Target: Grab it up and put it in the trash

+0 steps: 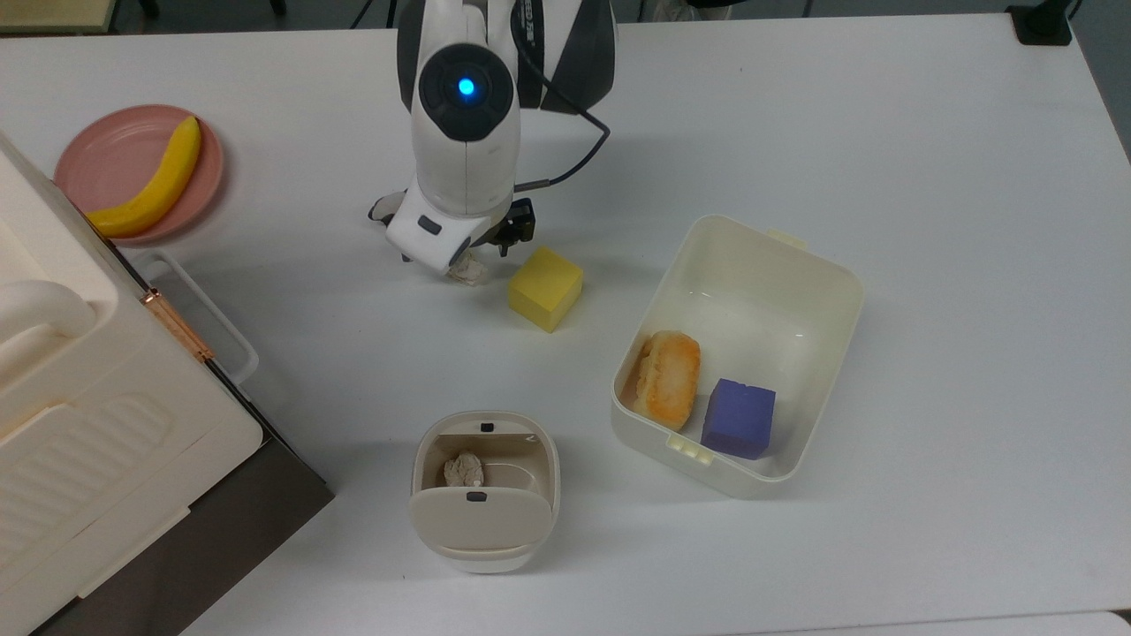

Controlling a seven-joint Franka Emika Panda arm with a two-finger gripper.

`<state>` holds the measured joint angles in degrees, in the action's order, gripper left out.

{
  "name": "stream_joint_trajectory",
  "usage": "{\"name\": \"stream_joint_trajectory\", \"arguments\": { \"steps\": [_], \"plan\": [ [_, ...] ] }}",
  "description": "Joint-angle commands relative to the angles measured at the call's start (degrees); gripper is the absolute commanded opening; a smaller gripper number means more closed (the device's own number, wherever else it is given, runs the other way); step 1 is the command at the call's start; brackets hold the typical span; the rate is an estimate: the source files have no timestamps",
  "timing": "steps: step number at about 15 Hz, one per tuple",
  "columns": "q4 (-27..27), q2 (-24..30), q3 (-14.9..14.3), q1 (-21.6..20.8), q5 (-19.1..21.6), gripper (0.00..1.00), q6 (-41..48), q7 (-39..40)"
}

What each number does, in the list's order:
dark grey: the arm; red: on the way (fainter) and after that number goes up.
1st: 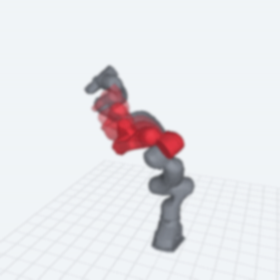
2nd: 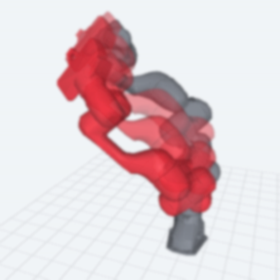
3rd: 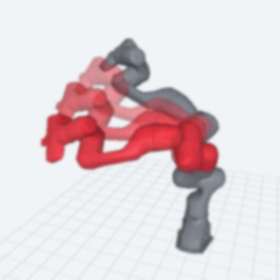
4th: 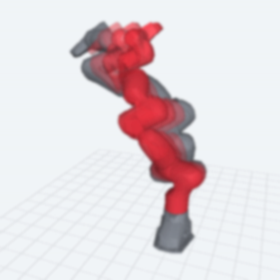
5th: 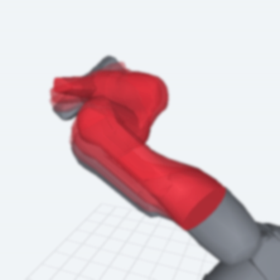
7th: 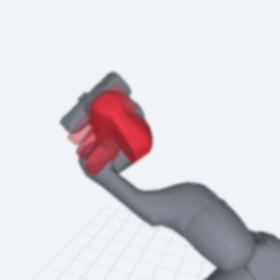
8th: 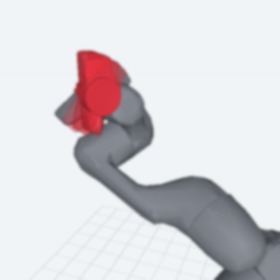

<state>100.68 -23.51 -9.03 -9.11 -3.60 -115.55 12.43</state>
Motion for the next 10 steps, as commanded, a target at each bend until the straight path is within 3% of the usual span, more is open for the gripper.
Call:
{"name": "stream_joint_trajectory", "arguments": {
  "steps": [1,2,3,5,7,10],
  "plan": [
    [1.6,0.7,0.0,0.1,-1.2,0.37,-1.1,7.1],
    [1.5,0.9,0.0,0.3,-1.2,0.15,-0.7,9.1],
    [1.3,1.3,0.0,0.8,-1.1,0.0,-0.5,9.3],
    [0.8,3.3,0.0,0.9,-0.5,0.0,-0.3,9.2],
    [-3.3,4.3,-0.1,0.9,0.3,0.0,0.7,8.8],
    [-10.3,4.1,-0.2,0.9,6.7,0.0,0.5,7.1]
  ]
}}
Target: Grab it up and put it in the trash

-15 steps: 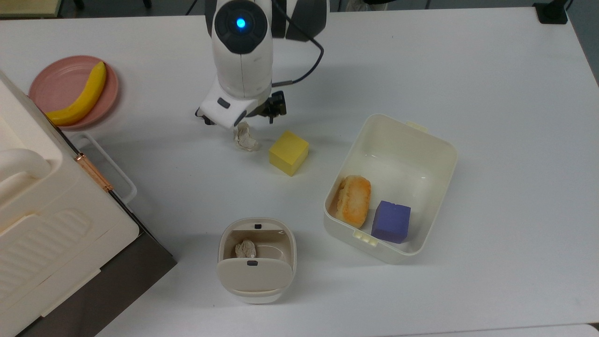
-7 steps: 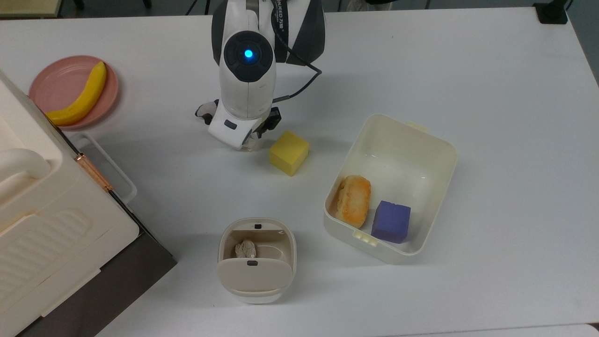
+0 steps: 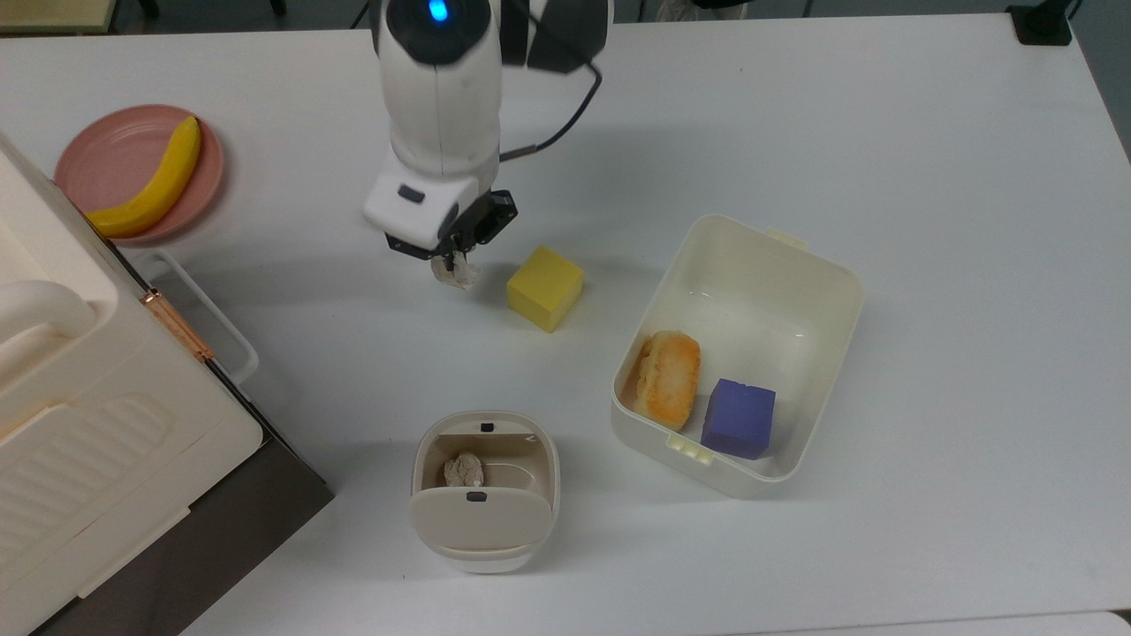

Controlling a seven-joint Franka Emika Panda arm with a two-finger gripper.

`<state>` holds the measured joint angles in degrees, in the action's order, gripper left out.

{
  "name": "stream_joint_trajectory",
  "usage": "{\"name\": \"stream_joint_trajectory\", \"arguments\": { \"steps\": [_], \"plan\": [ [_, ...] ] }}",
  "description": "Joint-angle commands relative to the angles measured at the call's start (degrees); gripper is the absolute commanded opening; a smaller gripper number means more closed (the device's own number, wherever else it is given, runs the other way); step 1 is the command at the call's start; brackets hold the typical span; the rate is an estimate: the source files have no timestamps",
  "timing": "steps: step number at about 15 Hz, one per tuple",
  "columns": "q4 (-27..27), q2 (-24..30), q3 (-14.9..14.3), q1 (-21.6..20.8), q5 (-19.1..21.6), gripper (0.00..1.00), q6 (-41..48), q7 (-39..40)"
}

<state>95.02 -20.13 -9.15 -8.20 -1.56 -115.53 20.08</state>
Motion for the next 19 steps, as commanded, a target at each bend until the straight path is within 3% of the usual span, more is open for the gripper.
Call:
{"name": "stream_joint_trajectory", "arguments": {
  "steps": [1,3,6,11,12,13,14,19],
  "plan": [
    [-6.9,-0.1,-0.1,-0.1,5.9,0.0,-2.1,-4.0],
    [-7.9,-2.2,0.3,-0.3,5.6,0.0,-15.4,-12.0],
    [-8.7,-5.4,0.3,-0.5,5.3,0.0,-26.2,-17.8],
    [-13.9,-12.4,0.0,-0.5,2.3,0.01,-36.8,-24.5],
    [-15.2,-13.9,-0.2,-0.5,2.3,0.27,-38.1,-25.9],
    [-16.0,-14.7,-0.3,-0.5,2.3,0.88,-38.6,-27.5],
    [-16.1,-14.9,-0.3,-0.6,1.7,1.0,-38.7,-28.7],
    [-13.6,-11.4,-0.3,-0.4,1.4,1.0,-37.4,-29.0]
  ]
}}
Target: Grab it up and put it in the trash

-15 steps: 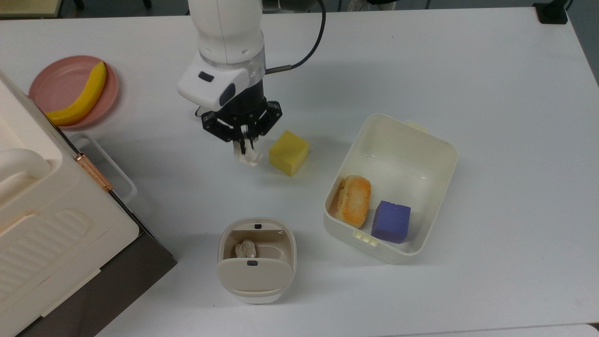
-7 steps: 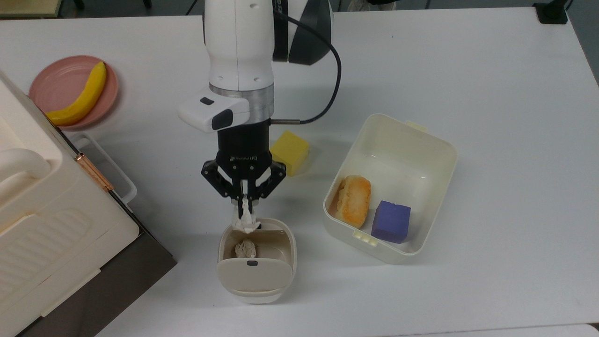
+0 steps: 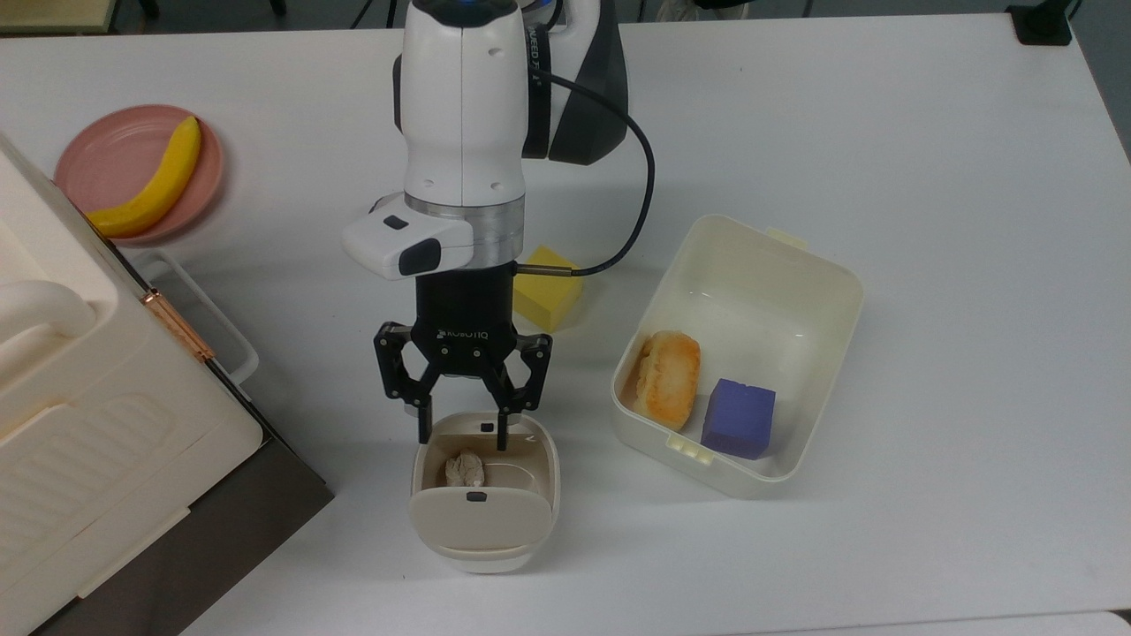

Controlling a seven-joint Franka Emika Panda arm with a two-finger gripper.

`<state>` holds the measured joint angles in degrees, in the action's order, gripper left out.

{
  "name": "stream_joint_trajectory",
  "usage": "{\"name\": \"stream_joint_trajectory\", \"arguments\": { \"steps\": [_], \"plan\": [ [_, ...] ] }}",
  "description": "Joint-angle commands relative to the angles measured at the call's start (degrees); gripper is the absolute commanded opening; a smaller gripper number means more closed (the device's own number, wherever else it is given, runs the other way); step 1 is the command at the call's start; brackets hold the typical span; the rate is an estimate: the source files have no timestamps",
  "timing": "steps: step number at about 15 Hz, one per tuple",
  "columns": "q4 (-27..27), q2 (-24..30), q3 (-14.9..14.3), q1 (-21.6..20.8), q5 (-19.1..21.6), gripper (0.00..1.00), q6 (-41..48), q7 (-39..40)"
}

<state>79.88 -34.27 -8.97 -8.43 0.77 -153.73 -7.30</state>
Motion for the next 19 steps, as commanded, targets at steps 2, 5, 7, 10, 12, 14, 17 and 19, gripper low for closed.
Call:
{"name": "stream_joint_trajectory", "arguments": {
  "steps": [2,5,7,10,12,14,17,19],
  "plan": [
    [5.7,7.2,-0.4,-0.1,-0.7,1.0,5.4,-1.7],
    [7.8,14.1,-0.4,0.0,-0.6,1.0,25.1,-1.6],
    [7.6,17.4,-0.3,-0.4,-0.7,1.0,37.8,-1.6],
    [7.4,20.3,0.7,-0.6,-0.6,1.0,51.1,-1.8],
    [7.3,21.2,1.7,-0.1,-0.8,1.0,53.7,-1.3],
    [7.4,21.5,1.7,0.3,-0.7,1.0,53.7,-1.6],
    [7.8,21.3,1.8,0.3,-0.6,1.0,53.8,-1.5],
    [7.9,21.0,1.9,0.0,-0.6,1.0,53.7,-1.8]
  ]
}}
